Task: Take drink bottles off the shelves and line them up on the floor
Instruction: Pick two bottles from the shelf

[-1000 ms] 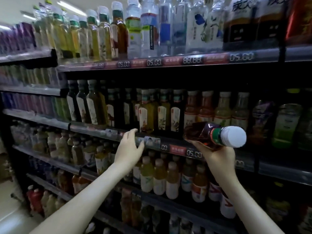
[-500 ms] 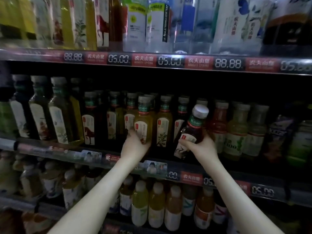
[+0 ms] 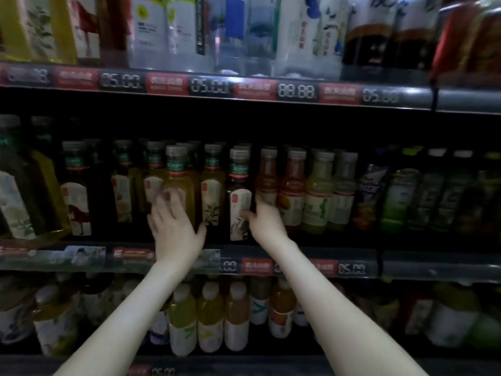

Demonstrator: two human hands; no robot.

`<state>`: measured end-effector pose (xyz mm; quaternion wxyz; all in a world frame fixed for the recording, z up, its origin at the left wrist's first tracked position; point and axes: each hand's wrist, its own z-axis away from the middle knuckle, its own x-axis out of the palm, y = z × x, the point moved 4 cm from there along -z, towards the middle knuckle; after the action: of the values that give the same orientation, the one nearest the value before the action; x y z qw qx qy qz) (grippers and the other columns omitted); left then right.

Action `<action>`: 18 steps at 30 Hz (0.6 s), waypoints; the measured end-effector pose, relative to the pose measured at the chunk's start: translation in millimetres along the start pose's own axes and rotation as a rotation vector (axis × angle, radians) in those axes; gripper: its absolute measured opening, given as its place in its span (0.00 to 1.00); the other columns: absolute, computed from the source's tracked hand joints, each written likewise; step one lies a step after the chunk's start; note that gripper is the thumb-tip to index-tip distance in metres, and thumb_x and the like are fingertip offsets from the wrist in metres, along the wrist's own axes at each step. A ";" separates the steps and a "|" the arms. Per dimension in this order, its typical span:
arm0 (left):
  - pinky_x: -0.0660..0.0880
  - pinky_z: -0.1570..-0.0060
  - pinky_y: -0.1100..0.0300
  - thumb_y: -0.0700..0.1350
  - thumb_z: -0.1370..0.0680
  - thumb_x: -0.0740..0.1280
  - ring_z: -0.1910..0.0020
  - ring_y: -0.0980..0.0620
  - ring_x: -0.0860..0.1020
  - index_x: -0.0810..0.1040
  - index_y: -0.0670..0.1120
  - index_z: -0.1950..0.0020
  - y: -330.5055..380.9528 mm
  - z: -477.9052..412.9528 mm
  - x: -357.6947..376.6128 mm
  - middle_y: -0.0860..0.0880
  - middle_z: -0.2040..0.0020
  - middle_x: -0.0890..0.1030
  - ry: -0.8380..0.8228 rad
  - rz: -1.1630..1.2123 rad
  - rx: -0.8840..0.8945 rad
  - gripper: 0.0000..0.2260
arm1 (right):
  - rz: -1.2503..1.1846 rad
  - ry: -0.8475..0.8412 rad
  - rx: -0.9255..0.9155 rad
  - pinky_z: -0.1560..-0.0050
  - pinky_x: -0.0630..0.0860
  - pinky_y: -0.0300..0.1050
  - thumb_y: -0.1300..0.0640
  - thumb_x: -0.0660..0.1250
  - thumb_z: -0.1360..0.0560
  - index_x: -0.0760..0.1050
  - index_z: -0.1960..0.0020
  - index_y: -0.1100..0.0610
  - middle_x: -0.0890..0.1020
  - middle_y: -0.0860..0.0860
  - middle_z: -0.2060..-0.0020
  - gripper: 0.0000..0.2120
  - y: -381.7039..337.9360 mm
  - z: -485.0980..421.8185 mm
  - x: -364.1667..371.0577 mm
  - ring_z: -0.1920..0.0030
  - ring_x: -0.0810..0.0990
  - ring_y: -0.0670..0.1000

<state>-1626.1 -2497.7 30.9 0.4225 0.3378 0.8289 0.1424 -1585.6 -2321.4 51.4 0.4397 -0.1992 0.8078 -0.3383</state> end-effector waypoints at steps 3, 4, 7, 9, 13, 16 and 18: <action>0.50 0.28 0.40 0.46 0.26 0.71 0.25 0.36 0.47 0.50 0.44 0.22 40.2 19.1 7.1 0.36 0.24 0.47 0.004 0.001 0.155 0.40 | 0.070 0.043 -0.027 0.44 0.75 0.52 0.58 0.60 0.21 0.63 0.28 0.55 0.78 0.59 0.41 0.21 7.3 16.8 -25.5 0.41 0.77 0.61; 0.52 0.29 0.39 0.45 0.27 0.72 0.26 0.35 0.50 0.52 0.44 0.23 54.7 24.8 11.4 0.35 0.24 0.49 0.002 0.022 0.199 0.39 | 0.075 0.036 -0.045 0.44 0.75 0.53 0.58 0.60 0.21 0.62 0.28 0.55 0.78 0.59 0.40 0.22 10.1 23.8 -36.4 0.40 0.76 0.61; 0.56 0.30 0.38 0.44 0.27 0.72 0.27 0.35 0.53 0.54 0.46 0.23 101.7 43.1 28.1 0.35 0.25 0.52 -0.049 0.091 0.277 0.38 | 0.108 0.058 -0.090 0.39 0.72 0.50 0.57 0.60 0.20 0.56 0.24 0.53 0.72 0.55 0.32 0.27 23.1 45.5 -79.2 0.34 0.72 0.56; 0.56 0.28 0.41 0.45 0.25 0.70 0.25 0.39 0.51 0.54 0.47 0.23 138.1 58.2 40.4 0.38 0.24 0.52 -0.114 0.124 0.306 0.36 | 0.114 0.088 -0.105 0.37 0.69 0.47 0.57 0.60 0.20 0.55 0.24 0.52 0.68 0.52 0.29 0.27 37.5 59.5 -114.0 0.31 0.69 0.54; 0.56 0.27 0.49 0.47 0.22 0.66 0.25 0.44 0.53 0.55 0.47 0.23 219.9 97.3 69.5 0.42 0.24 0.56 -0.209 0.197 0.394 0.32 | 0.168 0.149 -0.100 0.37 0.68 0.45 0.58 0.60 0.20 0.55 0.24 0.53 0.67 0.51 0.28 0.27 82.1 89.0 -199.2 0.30 0.68 0.52; 0.59 0.28 0.52 0.49 0.21 0.64 0.25 0.46 0.56 0.57 0.47 0.23 286.5 135.6 95.0 0.44 0.24 0.58 -0.293 0.236 0.422 0.29 | 0.206 0.191 -0.065 0.39 0.68 0.41 0.56 0.60 0.20 0.54 0.23 0.51 0.64 0.49 0.27 0.28 131.0 112.2 -270.9 0.30 0.67 0.51; 0.63 0.31 0.54 0.50 0.21 0.63 0.27 0.48 0.59 0.57 0.48 0.23 334.0 162.7 114.7 0.47 0.25 0.60 -0.350 0.267 0.429 0.28 | 0.216 0.220 -0.041 0.43 0.68 0.38 0.56 0.60 0.20 0.53 0.23 0.50 0.63 0.48 0.27 0.28 166.8 128.6 -322.8 0.31 0.68 0.49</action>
<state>-1397.1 -2183.4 37.8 0.4553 0.5446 0.7031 -0.0419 -1308.6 -2053.9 67.3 0.3782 -0.0815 0.8746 -0.2923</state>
